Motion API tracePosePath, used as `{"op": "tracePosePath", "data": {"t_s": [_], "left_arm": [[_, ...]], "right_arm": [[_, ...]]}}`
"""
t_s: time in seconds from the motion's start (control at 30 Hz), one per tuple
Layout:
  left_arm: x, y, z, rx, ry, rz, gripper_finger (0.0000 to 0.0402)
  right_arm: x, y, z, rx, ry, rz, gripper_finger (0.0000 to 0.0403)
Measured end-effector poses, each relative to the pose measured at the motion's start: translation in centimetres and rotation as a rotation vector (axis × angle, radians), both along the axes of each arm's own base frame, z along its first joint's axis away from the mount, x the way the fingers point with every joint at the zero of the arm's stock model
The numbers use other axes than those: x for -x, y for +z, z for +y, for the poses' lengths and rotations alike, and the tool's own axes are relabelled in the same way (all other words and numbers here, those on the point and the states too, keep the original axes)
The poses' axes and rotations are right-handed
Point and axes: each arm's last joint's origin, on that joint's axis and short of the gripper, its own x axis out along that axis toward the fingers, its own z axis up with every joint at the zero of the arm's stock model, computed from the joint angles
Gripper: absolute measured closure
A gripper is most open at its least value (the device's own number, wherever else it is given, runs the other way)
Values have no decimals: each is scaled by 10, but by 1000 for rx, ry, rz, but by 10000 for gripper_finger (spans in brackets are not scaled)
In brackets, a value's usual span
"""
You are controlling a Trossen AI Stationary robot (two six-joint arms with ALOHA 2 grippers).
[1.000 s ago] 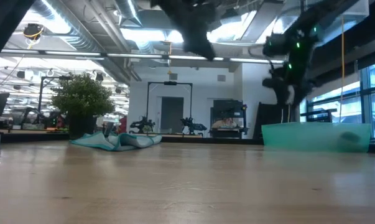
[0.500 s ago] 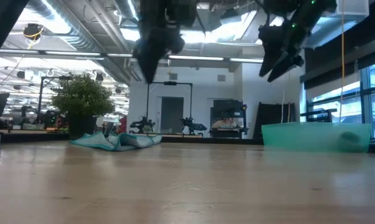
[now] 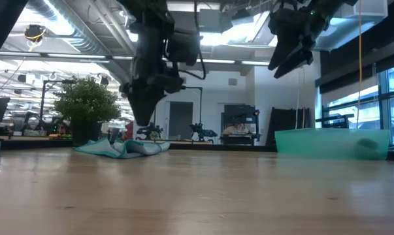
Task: Roll microfiber towels into tight, uniform cylinder then place into a basket
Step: Fold the blue towel
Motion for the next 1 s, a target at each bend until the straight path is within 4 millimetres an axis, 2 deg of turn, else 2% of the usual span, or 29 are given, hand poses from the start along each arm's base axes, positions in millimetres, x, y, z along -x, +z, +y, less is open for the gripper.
{"op": "tracePosePath", "data": {"t_s": [0.27, 0.5, 0.73, 0.9, 1.0], "left_arm": [[13, -29, 10, -2, 69, 14, 309], [23, -32, 20, 3, 49, 62, 309], [57, -26, 38, 13, 87, 344, 309], [75, -32, 47, 12, 88, 409, 309], [92, -44, 47, 56, 107, 413, 309]], "right_arm": [[-2, 2, -1, -3, -16, -40, 150], [-4, 3, -1, -23, -46, -67, 150], [-4, 3, -2, -54, -86, -87, 150], [-4, 3, -2, -66, -101, -92, 150], [-4, 3, -2, -79, -117, -98, 150]]}}
